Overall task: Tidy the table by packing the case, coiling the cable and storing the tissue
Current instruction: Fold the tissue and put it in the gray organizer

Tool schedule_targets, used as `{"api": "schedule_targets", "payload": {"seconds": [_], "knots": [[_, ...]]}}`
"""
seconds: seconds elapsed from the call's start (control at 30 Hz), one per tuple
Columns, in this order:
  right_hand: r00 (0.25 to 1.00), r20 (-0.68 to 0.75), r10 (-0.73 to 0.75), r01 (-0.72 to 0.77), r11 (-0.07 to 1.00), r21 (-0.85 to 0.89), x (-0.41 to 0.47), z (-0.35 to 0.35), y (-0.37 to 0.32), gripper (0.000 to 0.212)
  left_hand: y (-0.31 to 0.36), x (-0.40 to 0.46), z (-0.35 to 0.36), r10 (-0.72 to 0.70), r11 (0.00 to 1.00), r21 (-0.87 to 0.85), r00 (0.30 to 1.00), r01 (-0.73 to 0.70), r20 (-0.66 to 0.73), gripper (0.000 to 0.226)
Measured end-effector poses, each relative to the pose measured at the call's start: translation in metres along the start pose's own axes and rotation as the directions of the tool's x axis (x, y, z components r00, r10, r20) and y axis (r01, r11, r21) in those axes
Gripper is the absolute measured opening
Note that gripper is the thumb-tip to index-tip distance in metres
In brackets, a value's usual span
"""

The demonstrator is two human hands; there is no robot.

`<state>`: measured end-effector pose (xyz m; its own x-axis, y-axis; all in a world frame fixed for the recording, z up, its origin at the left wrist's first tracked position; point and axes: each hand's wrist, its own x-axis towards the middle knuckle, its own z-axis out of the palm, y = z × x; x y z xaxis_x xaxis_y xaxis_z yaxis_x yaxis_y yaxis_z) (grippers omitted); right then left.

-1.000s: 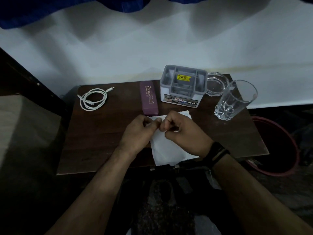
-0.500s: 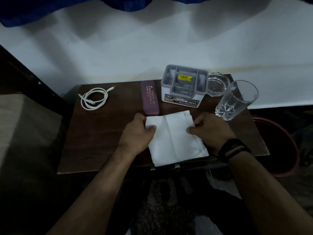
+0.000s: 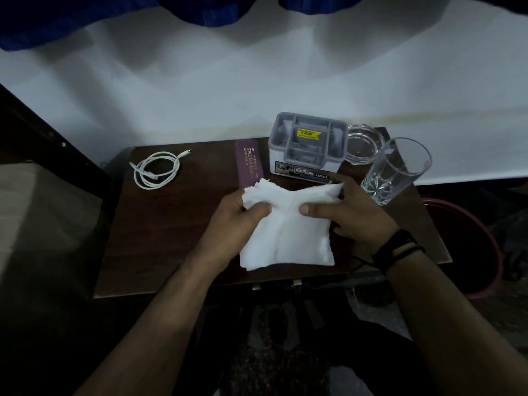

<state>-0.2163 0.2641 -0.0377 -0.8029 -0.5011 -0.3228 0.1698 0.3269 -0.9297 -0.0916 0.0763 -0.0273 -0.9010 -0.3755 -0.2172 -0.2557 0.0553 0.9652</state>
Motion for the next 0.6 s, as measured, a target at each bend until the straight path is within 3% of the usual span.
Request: {"api": "schedule_targets", "payload": {"seconds": [0.13,0.23,0.3,0.37,0.43,0.5,0.6], "knots": [[0.976,0.172,-0.135,0.102,0.977,0.185,-0.008,0.002,-0.013,0.038,0.007,-0.002,-0.002,0.091,0.993,-0.077,0.995,-0.095,-0.049,0.011],[0.962,0.028,-0.273,0.259,0.936,0.24,-0.017,0.009,-0.023,0.026,0.008,-0.001,-0.003,0.221,0.962,-0.124,0.963,-0.242,-0.156,0.01],[0.897,-0.062,-0.438,0.442,0.887,0.134,-0.022,0.012,-0.028,0.017,0.009,-0.001,-0.007,0.323,0.914,-0.183,0.922,-0.362,-0.212,0.006],[0.849,-0.114,-0.516,0.526,0.846,0.084,-0.023,0.015,-0.031,0.02,0.01,-0.001,-0.01,0.39,0.877,-0.206,0.894,-0.434,-0.222,0.021],[0.862,-0.125,-0.491,0.506,0.85,0.146,-0.021,0.016,-0.026,0.034,0.009,0.0,-0.011,0.407,0.887,-0.154,0.894,-0.435,-0.186,0.027],[0.905,-0.056,-0.421,0.424,0.895,0.137,-0.018,0.021,-0.018,0.048,0.006,0.0,-0.008,0.336,0.934,-0.09,0.936,-0.346,-0.109,0.026],[0.95,-0.001,-0.312,0.308,0.935,0.174,-0.014,0.026,-0.009,0.036,0.001,-0.001,-0.003,0.221,0.971,-0.074,0.973,-0.226,-0.068,0.02]]}}
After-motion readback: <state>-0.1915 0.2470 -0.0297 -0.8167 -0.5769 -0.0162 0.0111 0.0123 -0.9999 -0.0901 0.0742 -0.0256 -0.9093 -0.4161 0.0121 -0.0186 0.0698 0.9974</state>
